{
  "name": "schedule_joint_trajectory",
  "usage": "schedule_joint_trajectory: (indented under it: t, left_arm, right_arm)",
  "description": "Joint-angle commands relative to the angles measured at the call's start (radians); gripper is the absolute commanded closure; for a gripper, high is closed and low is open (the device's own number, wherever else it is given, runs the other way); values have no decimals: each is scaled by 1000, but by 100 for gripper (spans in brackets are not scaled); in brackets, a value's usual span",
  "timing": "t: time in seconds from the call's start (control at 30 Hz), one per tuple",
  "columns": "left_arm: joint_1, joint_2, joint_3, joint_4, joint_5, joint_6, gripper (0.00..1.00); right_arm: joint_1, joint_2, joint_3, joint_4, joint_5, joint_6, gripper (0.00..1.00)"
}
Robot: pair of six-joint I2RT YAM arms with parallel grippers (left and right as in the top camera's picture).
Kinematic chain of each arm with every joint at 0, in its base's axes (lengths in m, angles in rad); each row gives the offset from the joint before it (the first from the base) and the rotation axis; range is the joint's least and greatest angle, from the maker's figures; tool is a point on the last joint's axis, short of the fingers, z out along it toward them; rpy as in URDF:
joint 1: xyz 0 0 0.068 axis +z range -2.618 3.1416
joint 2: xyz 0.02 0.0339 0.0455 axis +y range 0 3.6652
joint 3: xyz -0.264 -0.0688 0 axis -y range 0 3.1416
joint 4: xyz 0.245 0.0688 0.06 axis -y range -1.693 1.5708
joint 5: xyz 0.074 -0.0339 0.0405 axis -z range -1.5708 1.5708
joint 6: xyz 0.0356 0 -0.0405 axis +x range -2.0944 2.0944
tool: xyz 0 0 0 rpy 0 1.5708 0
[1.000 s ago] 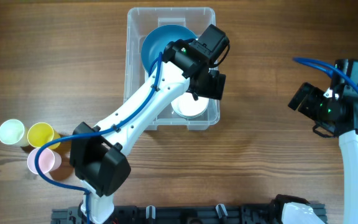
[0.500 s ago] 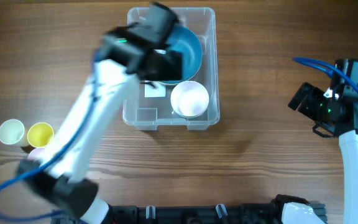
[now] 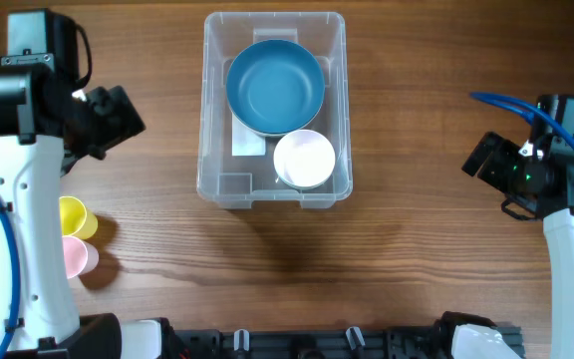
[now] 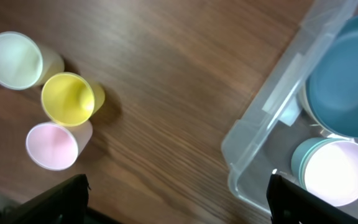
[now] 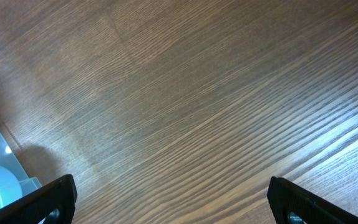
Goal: Pack container
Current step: 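Grasp the yellow cup with the left gripper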
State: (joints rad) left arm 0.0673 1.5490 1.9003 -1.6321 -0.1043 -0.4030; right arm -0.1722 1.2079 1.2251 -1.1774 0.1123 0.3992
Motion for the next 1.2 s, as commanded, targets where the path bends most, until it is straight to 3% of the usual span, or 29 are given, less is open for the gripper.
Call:
schedule_joint_trajectory:
  t: [0.0,0.1,0.43,0.67,0.87,1.0,1.17]
  left_arm:
    - [90,-20,-28,0,-18,-55,7]
    - [186,-21,-152,56,-17,-54,5]
    - [306,-21,-641,410,28,-54,3]
    - [343,10,-775,622,28,-50,2]
    - [344,154,-784,734,27,-47,3]
    - [344,168,-784,773,24,-46,18]
    - [344,168,-784,767,1,-46,54]
  right_arm:
    - [-3,-1,-3,3,-9,-6,0]
    - [-3,-1,-3,5,-10,-6,0]
    - [-3,-1,-3,6,-17,-7,0]
    - [-3,-1,-3,5,-16,-7,0]
    - [-3,-1,-3,2,-16,-11,0]
    - [-3,-1,-3,2,-16,-11,0]
    - [-3,-1,-3,2,-16,-14,0]
